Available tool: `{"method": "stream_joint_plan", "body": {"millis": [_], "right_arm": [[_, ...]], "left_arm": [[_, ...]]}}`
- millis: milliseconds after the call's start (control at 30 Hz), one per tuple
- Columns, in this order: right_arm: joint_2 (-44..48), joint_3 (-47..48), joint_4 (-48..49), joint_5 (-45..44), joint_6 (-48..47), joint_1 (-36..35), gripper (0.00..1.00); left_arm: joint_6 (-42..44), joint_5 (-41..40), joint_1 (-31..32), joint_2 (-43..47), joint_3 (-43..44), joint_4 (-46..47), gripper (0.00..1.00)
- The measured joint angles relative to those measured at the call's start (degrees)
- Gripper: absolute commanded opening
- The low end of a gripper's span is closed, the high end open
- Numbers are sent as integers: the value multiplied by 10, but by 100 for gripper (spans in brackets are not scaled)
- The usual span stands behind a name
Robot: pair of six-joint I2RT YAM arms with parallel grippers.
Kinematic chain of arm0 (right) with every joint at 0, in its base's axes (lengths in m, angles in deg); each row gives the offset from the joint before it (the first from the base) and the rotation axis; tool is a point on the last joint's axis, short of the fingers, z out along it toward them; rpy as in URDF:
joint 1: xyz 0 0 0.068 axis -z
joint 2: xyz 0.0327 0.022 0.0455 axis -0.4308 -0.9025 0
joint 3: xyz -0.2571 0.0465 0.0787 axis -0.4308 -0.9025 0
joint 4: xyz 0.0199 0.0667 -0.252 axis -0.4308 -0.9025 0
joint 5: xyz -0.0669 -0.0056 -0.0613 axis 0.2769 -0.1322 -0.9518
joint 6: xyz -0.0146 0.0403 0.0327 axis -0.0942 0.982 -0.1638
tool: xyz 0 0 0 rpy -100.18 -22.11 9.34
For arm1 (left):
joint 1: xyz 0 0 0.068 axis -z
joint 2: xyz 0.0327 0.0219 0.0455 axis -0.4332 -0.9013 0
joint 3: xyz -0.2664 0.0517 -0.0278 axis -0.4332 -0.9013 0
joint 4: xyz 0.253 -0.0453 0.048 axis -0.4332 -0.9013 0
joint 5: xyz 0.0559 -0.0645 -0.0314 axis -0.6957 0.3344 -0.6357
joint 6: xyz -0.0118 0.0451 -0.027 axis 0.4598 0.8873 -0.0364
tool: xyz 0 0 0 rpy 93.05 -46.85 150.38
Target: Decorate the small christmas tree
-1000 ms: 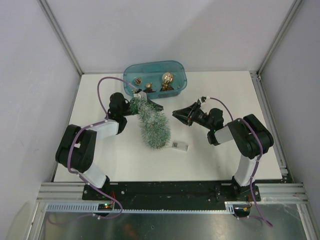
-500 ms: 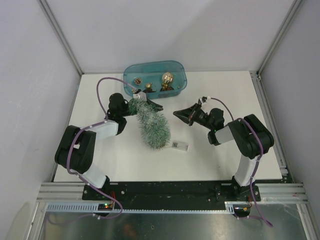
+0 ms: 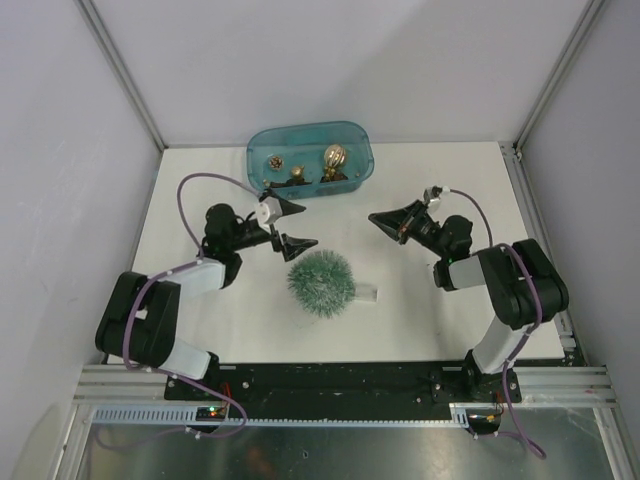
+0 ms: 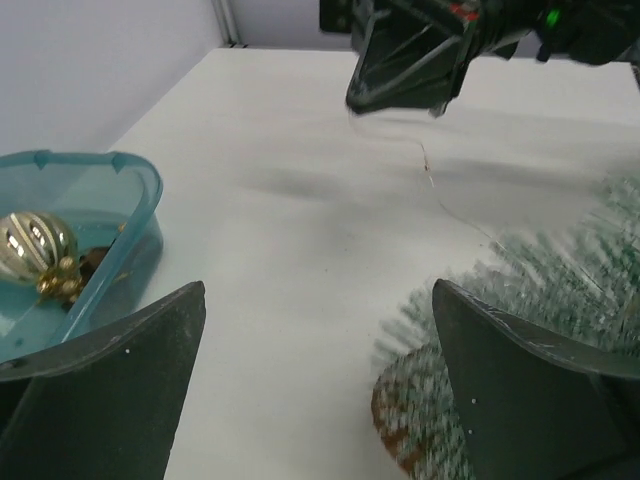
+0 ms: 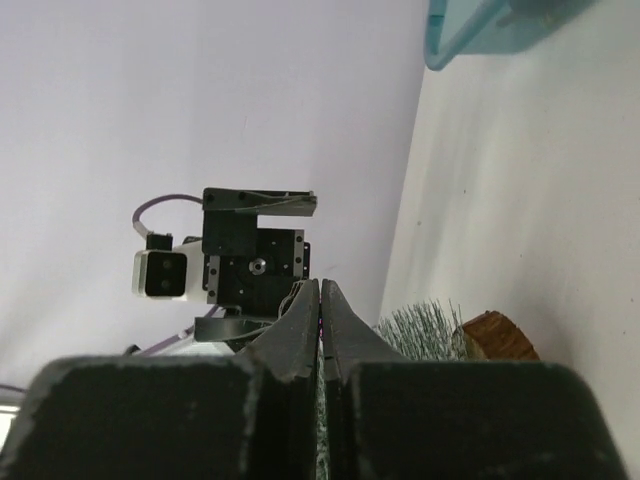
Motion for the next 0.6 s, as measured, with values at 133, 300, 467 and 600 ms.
{"method": "stream_joint_plan", "body": {"millis": [133,300,467,600], "right_arm": [[46,-6,-9,0,-46,0,0],[86,7,-52,-14,-105,-10,0],[68,51,-112,-33,-151,-25,0],[37,62,-134,-38,-174,-26,0]], "left_arm": [[20,-20,-14,33,-40,-13,100],[47,-42,-23,60,-68,-35,100],[68,-35,-40,85,-73,-57,100],[102,9,-76,110,-56,-98,100]]}}
